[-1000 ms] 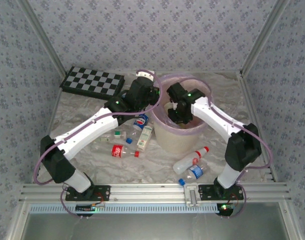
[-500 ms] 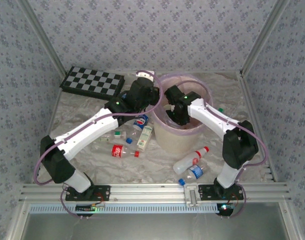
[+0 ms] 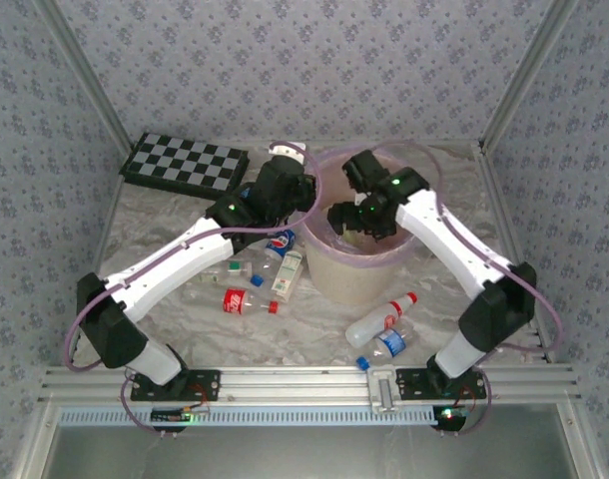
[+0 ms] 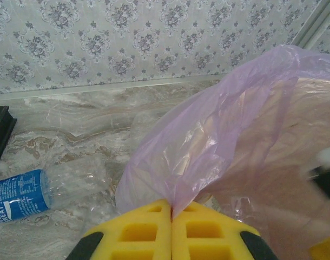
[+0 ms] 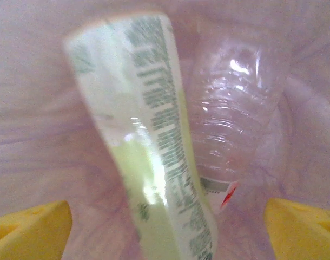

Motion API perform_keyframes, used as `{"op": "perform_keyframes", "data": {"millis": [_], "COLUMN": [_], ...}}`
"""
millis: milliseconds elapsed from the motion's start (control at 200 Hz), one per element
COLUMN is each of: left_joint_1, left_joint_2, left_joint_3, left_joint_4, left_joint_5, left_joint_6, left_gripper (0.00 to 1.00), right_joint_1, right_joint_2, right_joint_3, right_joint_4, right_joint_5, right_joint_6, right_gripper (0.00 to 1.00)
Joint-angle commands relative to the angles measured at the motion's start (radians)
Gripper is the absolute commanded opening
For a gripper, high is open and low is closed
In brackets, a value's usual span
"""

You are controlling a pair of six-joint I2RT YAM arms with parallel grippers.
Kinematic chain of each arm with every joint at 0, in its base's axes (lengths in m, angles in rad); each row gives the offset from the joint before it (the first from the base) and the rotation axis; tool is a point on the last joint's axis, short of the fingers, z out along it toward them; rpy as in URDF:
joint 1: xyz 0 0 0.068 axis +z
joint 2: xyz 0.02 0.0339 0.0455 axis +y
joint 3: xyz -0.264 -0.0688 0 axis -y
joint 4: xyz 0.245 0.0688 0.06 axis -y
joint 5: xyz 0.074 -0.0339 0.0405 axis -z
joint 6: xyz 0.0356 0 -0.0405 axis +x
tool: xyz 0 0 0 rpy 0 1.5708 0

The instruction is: Put the plastic bottles in the bin

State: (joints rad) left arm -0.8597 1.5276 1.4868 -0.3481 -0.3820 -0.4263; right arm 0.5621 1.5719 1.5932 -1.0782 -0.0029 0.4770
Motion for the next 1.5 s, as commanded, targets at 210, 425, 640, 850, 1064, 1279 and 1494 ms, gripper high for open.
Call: {"op": "perform_keyframes", "data": {"millis": [210, 425, 640, 850, 1064, 1279, 1494], "left_joint_1": [-0.003, -0.003, -0.002, -0.003, -0.004, -0.004, -0.003], "left_joint_2": [-0.027, -0.02, -0.016, -0.02, -0.026, -0.024, -0.024], "left_joint_3": [0.015, 0.025, 0.035, 0.023, 0.023, 0.014, 0.017], "left_joint_4": [-0.055, -0.054, -0.07, -0.062, -0.071, -0.066, -0.063], "left_joint_5": [-0.018, -0.014, -0.016, -0.02, -0.027, -0.017, -0.019], "left_joint_6": [0.031, 0.041, 0.038, 0.031, 0.032, 0.021, 0.031], "left_gripper": [0.0, 0.0, 0.0, 0.0, 0.0, 0.0, 0.0], "right_joint_1": [-0.14, -0.337, -0.491, -0.659, -0.801, -0.85, -0.809], "right_joint_2": [-0.239, -0.336, -0.394, -0.411, -0.356, -0.232, -0.081], "right_joint_3": [0.164, 0.136, 0.024, -0.158, -0.336, -0.424, -0.445], "right_joint_4": [-0.043, -0.001, 0.071, 0.109, 0.209, 0.294, 0.374], "right_joint_5": [-0.141, -0.027, -0.011, 0.025, -0.116, -0.181, -0.24], "right_joint_6": [-0.11, -0.096, -0.087, -0.065, 0.004, 0.037, 0.051], "right_gripper": [1.0, 1.0, 1.0, 1.0, 1.0, 1.0, 1.0]}}
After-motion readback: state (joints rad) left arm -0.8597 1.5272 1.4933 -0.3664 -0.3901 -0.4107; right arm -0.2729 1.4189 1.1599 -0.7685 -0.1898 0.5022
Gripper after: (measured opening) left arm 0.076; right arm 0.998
